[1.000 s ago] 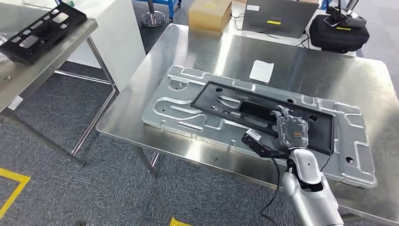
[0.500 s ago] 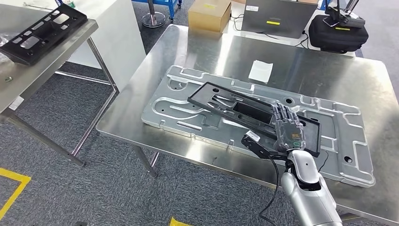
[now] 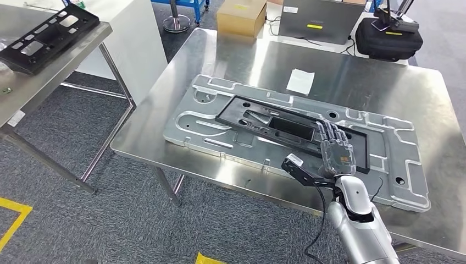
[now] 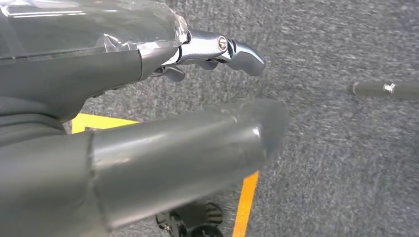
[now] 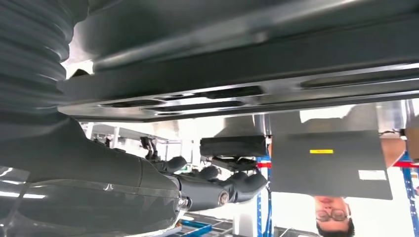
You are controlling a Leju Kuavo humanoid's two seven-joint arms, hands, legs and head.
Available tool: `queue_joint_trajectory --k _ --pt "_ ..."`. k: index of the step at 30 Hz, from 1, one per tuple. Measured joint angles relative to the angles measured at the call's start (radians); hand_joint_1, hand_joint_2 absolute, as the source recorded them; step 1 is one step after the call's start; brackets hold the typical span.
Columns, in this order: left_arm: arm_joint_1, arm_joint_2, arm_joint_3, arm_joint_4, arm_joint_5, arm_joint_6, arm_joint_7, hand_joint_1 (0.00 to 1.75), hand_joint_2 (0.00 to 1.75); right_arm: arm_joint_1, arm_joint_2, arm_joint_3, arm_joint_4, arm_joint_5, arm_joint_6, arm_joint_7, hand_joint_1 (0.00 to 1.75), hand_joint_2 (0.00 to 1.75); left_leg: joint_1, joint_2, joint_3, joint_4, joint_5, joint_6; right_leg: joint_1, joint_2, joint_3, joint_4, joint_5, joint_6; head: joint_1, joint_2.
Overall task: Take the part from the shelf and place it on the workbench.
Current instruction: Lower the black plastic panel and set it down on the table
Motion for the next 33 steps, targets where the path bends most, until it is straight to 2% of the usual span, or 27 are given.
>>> queue_joint_trajectory --k 2,3,4,6,7,8,9,10,11,13,14,15,17,18,19,21,22,23,24,25,26,27,28,29,30,32,33 --pt "0.000 -0.001 0.000 0.000 0.001 -0.001 0.000 0.00 0.00 0.006 0.000 0.000 -0.002 0.000 -0.002 -0.002 0.00 1.75 0.003 0.002 -0.007 -0.006 0.015 0.015 -0.002 0.001 -0.005 0.005 -0.007 0.013 0.000 0.000" --pt "-0.001 -0.001 0.000 0.000 0.002 -0.002 0.000 0.00 0.00 0.008 0.001 0.001 -0.003 0.000 -0.003 -0.003 0.00 1.75 0.005 0.004 -0.013 -0.010 0.024 0.023 -0.003 0.001 -0.014 0.026 -0.031 0.018 0.002 0.000" --pt "-0.002 -0.002 0.000 0.000 0.002 -0.003 0.000 0.00 0.00 0.009 0.001 0.001 -0.004 0.000 -0.004 -0.003 0.00 1.75 0.007 0.005 -0.021 -0.013 0.033 0.029 -0.004 0.001 -0.028 0.065 -0.069 0.022 0.004 0.000" --pt "-0.002 -0.002 0.000 0.000 0.004 -0.003 0.001 0.00 0.00 0.013 0.001 0.001 -0.006 0.000 -0.004 -0.004 0.00 1.75 0.006 0.006 -0.044 -0.013 0.049 0.035 -0.006 0.001 -0.067 0.185 -0.158 0.029 0.007 0.000" --pt "-0.001 -0.002 0.000 0.000 0.004 -0.004 0.001 0.00 0.00 0.016 0.001 0.001 -0.007 0.000 -0.004 -0.004 0.00 1.75 0.005 0.006 -0.056 -0.013 0.057 0.035 -0.007 0.001 -0.078 0.237 -0.184 0.031 0.007 0.000" --pt "-0.001 -0.002 0.000 0.000 0.004 -0.004 0.002 0.00 0.00 0.019 0.001 0.001 -0.008 0.000 -0.004 -0.004 0.00 1.75 0.004 0.006 -0.068 -0.013 0.066 0.034 -0.007 0.001 -0.077 0.263 -0.188 0.032 0.007 0.000" --pt "-0.001 -0.002 0.000 0.000 0.004 -0.004 0.002 0.00 0.00 0.022 0.001 0.001 -0.008 0.000 -0.004 -0.004 0.00 1.75 0.004 0.006 -0.079 -0.012 0.074 0.033 -0.008 0.001 -0.057 0.254 -0.172 0.031 0.007 0.000" --pt "-0.001 -0.002 0.000 0.000 0.004 -0.005 0.002 0.00 0.00 0.023 0.001 0.001 -0.008 0.000 -0.004 -0.004 0.00 1.75 0.003 0.006 -0.089 -0.012 0.083 0.031 -0.008 0.000 -0.019 0.210 -0.145 0.028 0.007 0.000" --pt "-0.001 -0.002 0.000 0.000 0.004 -0.006 0.002 0.00 0.00 0.022 0.001 0.001 -0.010 0.000 -0.004 -0.005 0.00 1.75 0.003 0.006 -0.097 -0.012 0.091 0.028 -0.007 0.000 0.032 0.142 -0.121 0.023 0.007 0.000" --pt "-0.001 -0.004 0.000 0.000 0.006 -0.008 0.002 0.00 0.00 0.019 0.001 0.001 -0.016 0.002 -0.008 -0.006 0.00 1.75 0.001 0.005 -0.107 -0.013 0.107 0.019 -0.001 0.000 0.123 0.007 -0.107 0.013 0.006 0.000" --pt "-0.001 -0.004 0.000 0.000 0.007 -0.008 0.002 0.00 0.00 0.019 0.001 0.002 -0.019 0.006 -0.015 -0.008 0.00 1.75 0.001 0.005 -0.108 -0.015 0.116 0.014 0.002 0.000 0.145 -0.030 -0.110 0.009 0.007 0.000" --pt "-0.001 -0.004 0.000 0.001 0.007 -0.009 0.002 0.00 0.00 0.020 0.001 0.002 -0.023 0.011 -0.023 -0.010 0.00 1.75 0.001 0.005 -0.108 -0.019 0.126 0.007 0.006 0.001 0.149 -0.045 -0.110 0.005 0.007 0.000" --pt "0.001 -0.005 0.000 0.001 0.007 -0.009 0.002 0.00 0.00 0.027 0.003 0.002 -0.029 0.022 -0.042 -0.014 0.00 1.75 0.002 0.003 -0.113 -0.023 0.131 -0.004 0.002 -0.002 0.137 -0.054 -0.088 -0.007 0.010 0.000" --pt "0.002 -0.006 0.000 0.001 0.007 -0.010 0.003 0.00 0.00 0.031 0.005 0.003 -0.033 0.027 -0.049 -0.015 0.00 1.75 0.003 0.003 -0.121 -0.009 0.109 -0.009 -0.001 -0.004 0.128 -0.058 -0.074 -0.016 0.009 0.000" --pt "0.004 -0.006 0.000 0.001 0.007 -0.010 0.003 0.00 0.00 0.034 0.008 0.004 -0.036 0.030 -0.055 -0.016 0.00 1.75 0.003 0.002 -0.131 0.019 0.070 -0.012 -0.004 -0.006 0.117 -0.063 -0.059 -0.023 0.007 0.000" --pt "0.004 -0.006 0.000 0.001 0.008 -0.009 0.003 0.00 0.00 0.047 0.012 0.006 -0.047 0.045 -0.078 -0.020 0.00 1.75 0.006 0.003 -0.159 0.140 -0.039 -0.018 -0.003 -0.008 0.087 -0.061 -0.035 -0.029 0.002 0.000" --pt "0.004 -0.006 0.000 0.001 0.009 -0.009 0.004 0.00 0.00 0.060 0.016 0.007 -0.059 0.056 -0.106 -0.026 0.00 1.31 0.007 0.003 -0.168 0.206 -0.073 -0.022 -0.002 -0.009 0.071 -0.059 -0.024 -0.029 0.001 0.000" --pt "0.004 -0.007 0.000 0.001 0.009 -0.007 0.003 0.00 0.00 0.078 0.021 0.007 -0.078 0.066 -0.144 -0.035 0.00 0.87 0.007 0.003 -0.168 0.258 -0.086 -0.025 -0.002 -0.011 0.054 -0.056 -0.013 -0.028 0.001 0.000" --pt "0.005 -0.008 0.000 0.001 0.010 -0.005 0.003 0.00 0.00 0.100 0.029 0.007 -0.104 0.071 -0.188 -0.049 0.00 0.44 0.008 0.003 -0.154 0.275 -0.072 -0.028 -0.002 -0.012 0.038 -0.051 -0.005 -0.026 0.001 0.000" --pt "0.005 -0.009 0.001 0.001 0.011 -0.002 0.003 0.00 0.00 0.128 0.040 0.008 -0.138 0.065 -0.233 -0.067 0.00 0.00 0.009 0.003 -0.121 0.256 -0.044 -0.029 -0.002 -0.013 0.021 -0.044 0.003 -0.023 0.000 0.000" --pt "0.005 -0.010 0.001 0.001 0.014 0.000 0.002 0.00 0.00 0.157 0.052 0.011 -0.177 0.043 -0.269 -0.088 0.00 0.00 0.010 0.003 -0.073 0.205 -0.021 -0.029 -0.003 -0.014 0.006 -0.036 0.009 -0.019 0.000 0.000" --pt "0.005 -0.012 0.002 0.001 0.019 0.003 0.001 0.00 0.00 0.189 0.065 0.015 -0.223 0.005 -0.297 -0.115 0.00 0.00 0.010 0.002 -0.014 0.131 -0.017 -0.028 -0.002 -0.014 -0.008 -0.026 0.013 -0.015 0.000 0.000" --pt "0.005 -0.013 0.004 0.001 0.025 0.006 0.000 0.00 0.00 0.220 0.078 0.020 -0.271 -0.043 -0.316 -0.145 0.00 0.00 0.009 0.001 0.036 0.059 -0.026 -0.025 -0.001 -0.014 -0.018 -0.017 0.017 -0.010 -0.001 0.000" --pt "0.006 -0.016 0.007 0.001 0.030 0.009 -0.002 0.00 0.00 0.251 0.090 0.026 -0.320 -0.096 -0.327 -0.175 0.00 0.00 0.007 0.000 0.069 0.008 -0.042 -0.021 0.000 -0.015 -0.023 -0.011 0.022 -0.005 -0.001 0.000" --pt "0.008 -0.018 0.009 0.001 0.035 0.012 -0.003 0.00 0.00 0.280 0.101 0.031 -0.366 -0.143 -0.332 -0.202 0.00 0.00 0.004 -0.001 0.084 -0.020 -0.055 -0.015 0.001 -0.015 -0.025 -0.008 0.027 0.001 -0.001 0.000" --pt "0.013 -0.026 0.012 0.001 0.040 0.015 -0.004 0.00 0.00 0.331 0.117 0.039 -0.440 -0.196 -0.336 -0.233 0.00 0.00 0.003 0.003 0.077 -0.028 -0.047 0.002 -0.002 -0.014 -0.027 -0.007 0.035 0.014 -0.001 0.000" --pt "0.015 -0.029 0.013 0.001 0.042 0.016 -0.005 0.00 0.00 0.351 0.121 0.042 -0.468 -0.209 -0.337 -0.240 0.00 0.44 0.004 0.006 0.069 -0.029 -0.038 0.012 -0.003 -0.011 -0.032 0.002 0.019 0.020 -0.001 0.000"
